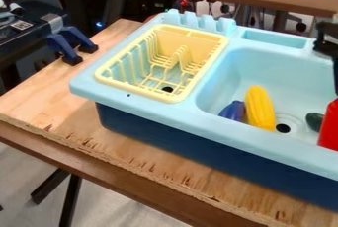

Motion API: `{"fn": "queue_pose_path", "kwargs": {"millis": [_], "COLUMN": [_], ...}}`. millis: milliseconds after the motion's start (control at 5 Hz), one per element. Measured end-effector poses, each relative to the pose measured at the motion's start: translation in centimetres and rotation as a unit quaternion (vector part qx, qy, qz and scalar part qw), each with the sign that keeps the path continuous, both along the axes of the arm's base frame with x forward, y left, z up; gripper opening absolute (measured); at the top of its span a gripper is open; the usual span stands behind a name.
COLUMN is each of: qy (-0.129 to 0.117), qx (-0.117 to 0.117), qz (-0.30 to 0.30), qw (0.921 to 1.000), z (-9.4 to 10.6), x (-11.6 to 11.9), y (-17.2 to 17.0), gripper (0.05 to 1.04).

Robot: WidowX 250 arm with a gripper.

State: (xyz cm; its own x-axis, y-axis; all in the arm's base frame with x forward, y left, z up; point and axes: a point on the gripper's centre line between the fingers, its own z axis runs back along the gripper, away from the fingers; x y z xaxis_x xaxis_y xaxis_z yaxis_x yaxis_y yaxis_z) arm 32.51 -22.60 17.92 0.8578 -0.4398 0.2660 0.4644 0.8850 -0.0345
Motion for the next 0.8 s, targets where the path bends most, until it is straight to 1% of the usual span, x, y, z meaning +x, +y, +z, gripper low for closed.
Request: {"fn": "queue_pose_path", "kwargs": {"millis": [200, 400, 600, 800], "qy": [-0.005, -0.033, -0.068, -0.063], "qx": [-0.006, -0.035, -0.093, -0.083], "qz": [0.002, 0.004, 0.007, 0.032], "qw": [1.0, 0.9988, 0.9933, 0.994], "z": [0.0, 1.7, 5.4, 6.3], "x": [-0.1, -1.3, -2.1, -2.3], "y": [-0.3, -0.2, -0.1, 1.0], "gripper": [0.653, 0.944, 1.011, 1.007]}}
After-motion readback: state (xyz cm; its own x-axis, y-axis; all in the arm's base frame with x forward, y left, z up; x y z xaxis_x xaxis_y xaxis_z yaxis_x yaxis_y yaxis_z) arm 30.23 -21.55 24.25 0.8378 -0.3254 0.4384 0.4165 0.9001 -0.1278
